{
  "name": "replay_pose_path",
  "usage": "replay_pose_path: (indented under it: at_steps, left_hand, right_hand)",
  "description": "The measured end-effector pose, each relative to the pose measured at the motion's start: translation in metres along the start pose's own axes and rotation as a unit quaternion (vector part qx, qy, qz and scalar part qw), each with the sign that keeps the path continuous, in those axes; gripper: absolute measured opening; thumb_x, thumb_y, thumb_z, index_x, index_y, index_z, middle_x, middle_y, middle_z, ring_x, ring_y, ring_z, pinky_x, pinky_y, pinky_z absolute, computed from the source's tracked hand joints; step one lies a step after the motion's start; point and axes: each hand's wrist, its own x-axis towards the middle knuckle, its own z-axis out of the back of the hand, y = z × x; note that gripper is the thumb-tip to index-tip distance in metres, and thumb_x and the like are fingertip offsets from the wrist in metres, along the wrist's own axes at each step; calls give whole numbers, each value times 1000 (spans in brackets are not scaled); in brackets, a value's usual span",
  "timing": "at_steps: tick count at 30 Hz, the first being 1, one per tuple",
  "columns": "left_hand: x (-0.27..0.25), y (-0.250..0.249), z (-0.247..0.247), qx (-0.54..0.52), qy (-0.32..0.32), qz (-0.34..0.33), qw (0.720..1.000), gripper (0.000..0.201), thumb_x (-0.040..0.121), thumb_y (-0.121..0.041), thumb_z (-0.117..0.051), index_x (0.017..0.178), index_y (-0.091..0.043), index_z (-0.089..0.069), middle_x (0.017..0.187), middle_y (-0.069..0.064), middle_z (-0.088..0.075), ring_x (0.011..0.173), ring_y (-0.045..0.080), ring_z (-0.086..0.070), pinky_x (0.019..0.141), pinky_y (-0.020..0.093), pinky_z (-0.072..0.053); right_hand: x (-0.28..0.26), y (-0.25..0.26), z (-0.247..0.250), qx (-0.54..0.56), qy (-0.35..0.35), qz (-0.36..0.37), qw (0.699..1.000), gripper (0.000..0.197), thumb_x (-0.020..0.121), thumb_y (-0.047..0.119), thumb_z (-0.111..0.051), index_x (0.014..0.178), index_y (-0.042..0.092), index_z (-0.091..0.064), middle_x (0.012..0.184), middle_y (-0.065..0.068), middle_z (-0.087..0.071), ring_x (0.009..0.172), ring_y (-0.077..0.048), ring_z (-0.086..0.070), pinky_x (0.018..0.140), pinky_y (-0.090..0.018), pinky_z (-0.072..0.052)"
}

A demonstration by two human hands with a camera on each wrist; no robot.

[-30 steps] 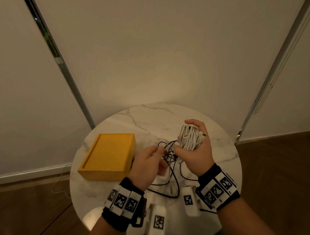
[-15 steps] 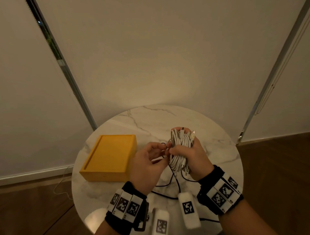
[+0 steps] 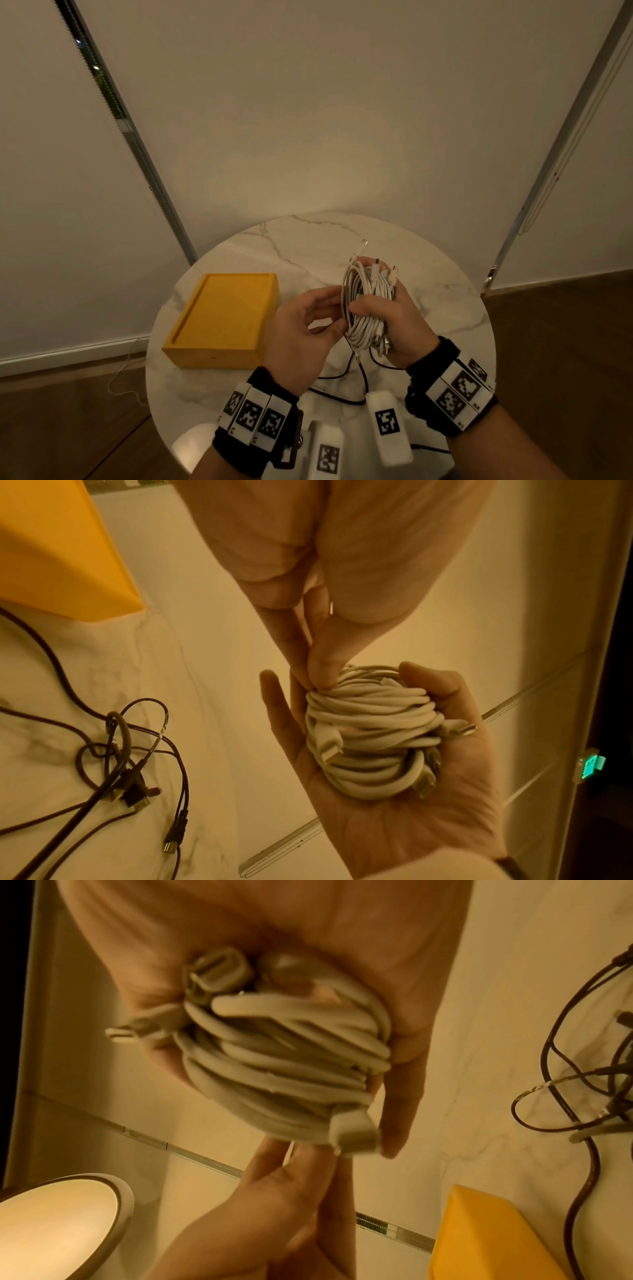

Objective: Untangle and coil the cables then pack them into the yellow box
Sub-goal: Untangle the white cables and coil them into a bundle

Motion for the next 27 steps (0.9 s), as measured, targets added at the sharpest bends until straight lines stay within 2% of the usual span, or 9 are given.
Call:
replay_pose_path:
  at_steps: [2, 4, 7, 10, 15, 19, 21, 23, 27]
  left_hand:
    - [0, 2, 0, 9, -1, 0, 1000, 47, 81, 8, -74, 119, -18, -68, 105, -2, -74, 99, 16, -70, 82, 37, -60]
    - [-1, 3, -1, 30, -7, -8, 999, 50, 80, 6, -75, 116, -27, -70, 104, -2, -69, 94, 14, -66, 76, 31, -60]
    - [-2, 4, 1, 117, -12, -32, 993, 50, 80, -5, -79, 117, -36, -69, 105, -5, -56, 90, 6, -52, 68, 15, -50]
    - [-1, 5, 4, 179, -10, -49, 983, 51, 75, -18, -83, 113, -44, -60, 108, -9, -51, 90, 1, -48, 69, 12, -43]
    - [5, -1, 8, 67, 23, 23, 997, 73, 73, -13, -86, 129, -35, -45, 113, -6, -58, 96, 12, -61, 75, 28, -53]
    - [13, -13, 16, -10, 52, 18, 998, 49, 89, -4, -70, 131, -22, -54, 112, 1, -66, 101, 18, -64, 89, 39, -56]
    - [17, -16, 15, -2, 44, -8, 999, 31, 94, -6, -64, 120, -21, -61, 103, 0, -70, 97, 22, -66, 86, 39, -57]
    - [20, -15, 13, 14, 15, -18, 1000, 21, 93, -9, -65, 110, -20, -64, 90, -8, -71, 88, 17, -66, 80, 38, -58]
    - [19, -11, 10, 16, -12, -35, 999, 22, 88, -5, -71, 102, -21, -65, 80, -8, -63, 75, 17, -61, 64, 29, -56]
  right_hand:
    - [-1, 1, 1, 2, 12, -6, 1000, 78, 56, 2, -73, 131, 12, -52, 103, -20, -60, 93, -36, -67, 84, -56, -56]
    - [-3, 1, 0, 4, 23, -10, 1000, 87, 52, 4, -74, 135, 16, -53, 105, -17, -62, 92, -32, -68, 81, -45, -58]
    - [-3, 0, 1, 16, 41, -23, 999, 89, 52, 5, -74, 138, 17, -53, 108, -21, -66, 89, -41, -70, 82, -50, -58]
    - [-3, 1, 4, -2, 59, -31, 998, 86, 49, 10, -76, 133, 17, -57, 92, -21, -65, 79, -38, -65, 71, -42, -55]
    - [-4, 2, 3, -26, 73, -24, 997, 85, 48, 7, -74, 131, 13, -56, 83, -17, -61, 71, -29, -61, 60, -36, -53]
    - [-6, 0, 1, -29, 104, -43, 993, 78, 57, -7, -65, 131, 13, -55, 85, -20, -58, 69, -29, -59, 54, -37, -56]
    - [-6, -1, 0, -40, 105, -39, 993, 80, 53, -3, -69, 131, 10, -54, 86, -20, -58, 73, -30, -59, 56, -38, -55]
    - [-6, -1, -3, -41, 107, -33, 993, 81, 49, 5, -73, 128, 11, -55, 83, -18, -58, 74, -29, -60, 58, -37, -55]
    - [-10, -1, -6, 22, 134, -69, 988, 69, 53, 4, -71, 121, 10, -59, 82, -19, -58, 67, -31, -60, 58, -40, -56]
